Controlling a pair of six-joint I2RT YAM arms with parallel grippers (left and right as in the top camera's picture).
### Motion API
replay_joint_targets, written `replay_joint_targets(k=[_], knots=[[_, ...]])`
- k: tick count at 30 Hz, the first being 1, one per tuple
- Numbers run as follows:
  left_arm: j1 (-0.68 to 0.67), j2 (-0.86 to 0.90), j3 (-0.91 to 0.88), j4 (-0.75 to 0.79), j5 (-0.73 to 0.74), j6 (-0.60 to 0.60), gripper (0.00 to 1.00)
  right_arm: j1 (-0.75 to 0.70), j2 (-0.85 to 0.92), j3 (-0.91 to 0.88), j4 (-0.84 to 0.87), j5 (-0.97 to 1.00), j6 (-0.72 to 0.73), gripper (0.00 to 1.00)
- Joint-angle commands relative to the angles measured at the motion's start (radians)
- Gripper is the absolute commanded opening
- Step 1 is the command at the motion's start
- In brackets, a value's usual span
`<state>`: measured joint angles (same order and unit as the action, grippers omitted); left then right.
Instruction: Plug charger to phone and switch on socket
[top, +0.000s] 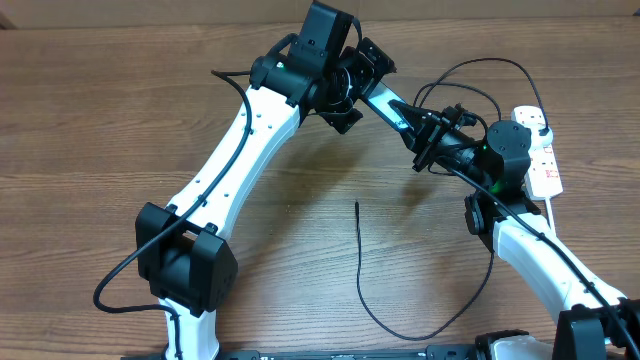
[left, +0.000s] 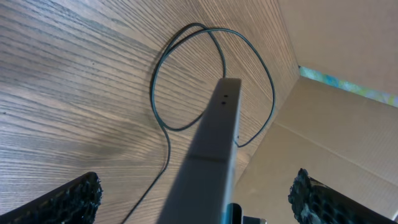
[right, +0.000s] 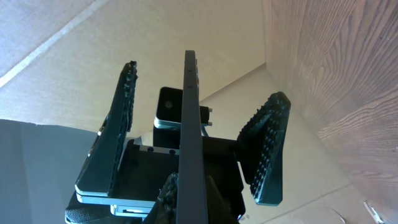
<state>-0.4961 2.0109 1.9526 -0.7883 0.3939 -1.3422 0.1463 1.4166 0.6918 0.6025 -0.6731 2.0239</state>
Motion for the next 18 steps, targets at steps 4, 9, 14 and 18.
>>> replay_joint_targets(k=[4,9,14,18], knots=[[0.005,0.012,-0.005,0.027,0.026,0.011,1.00,0.004,-0.008,0.023,0.017,-0.003,0.138,0.04],[0.005,0.012,-0.005,0.057,0.026,0.011,1.00,0.004,-0.008,0.023,0.018,0.032,0.138,0.04],[0.005,0.012,-0.005,0.060,0.026,0.011,1.00,0.004,-0.008,0.023,0.018,0.072,0.138,0.04],[0.005,0.012,-0.005,0.068,0.025,0.012,0.94,0.004,-0.008,0.023,0.018,0.075,0.138,0.04]])
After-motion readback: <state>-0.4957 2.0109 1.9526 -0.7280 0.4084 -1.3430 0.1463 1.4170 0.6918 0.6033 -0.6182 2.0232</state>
